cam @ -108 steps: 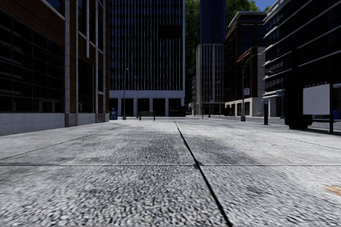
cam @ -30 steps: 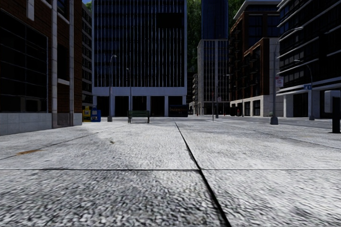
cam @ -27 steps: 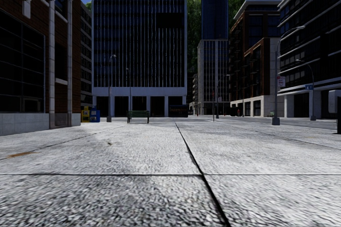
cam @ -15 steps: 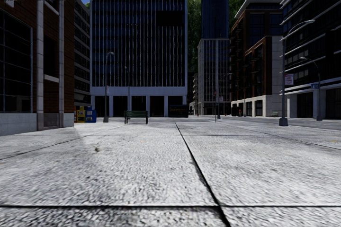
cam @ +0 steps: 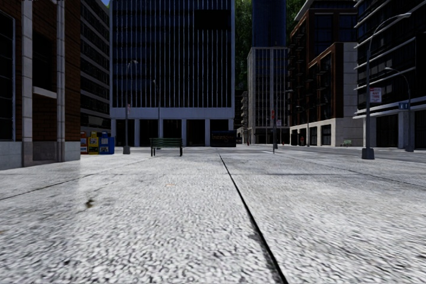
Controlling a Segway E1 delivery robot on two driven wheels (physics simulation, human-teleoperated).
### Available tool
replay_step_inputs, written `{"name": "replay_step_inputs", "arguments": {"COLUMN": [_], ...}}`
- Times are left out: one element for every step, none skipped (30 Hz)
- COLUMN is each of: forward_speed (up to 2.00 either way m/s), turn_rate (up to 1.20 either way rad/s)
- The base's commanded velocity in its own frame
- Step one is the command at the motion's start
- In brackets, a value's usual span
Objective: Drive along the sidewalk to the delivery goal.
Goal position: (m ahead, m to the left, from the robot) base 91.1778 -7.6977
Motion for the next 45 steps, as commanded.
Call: {"name": "replay_step_inputs", "arguments": {"forward_speed": [2.00,2.00,2.00,2.00,2.00,2.00,2.00,2.00,2.00,2.00,2.00,2.00,2.00,2.00,2.00,2.00,2.00,2.00,2.00,2.00,2.00,2.00,2.00,2.00,2.00,2.00,2.00,2.00,2.00,2.00,2.00,2.00,2.00,2.00,2.00,2.00,2.00,2.00,2.00,2.00,2.00,2.00,2.00,2.00,2.00], "turn_rate": [0.00,0.00,0.00,0.00,0.00,0.00,0.00,0.00,0.00,0.00,0.00,0.00,0.00,0.00,0.00,0.00,0.00,0.00,0.00,0.00,0.00,0.00,0.00,0.00,0.00,0.00,0.00,0.00,0.00,0.00,0.00,-0.17,-0.28,-0.30,-0.30,-0.31,-0.31,-0.32,-0.37,-0.37,-0.43,-0.51,-0.55,-0.56,-0.56]}}
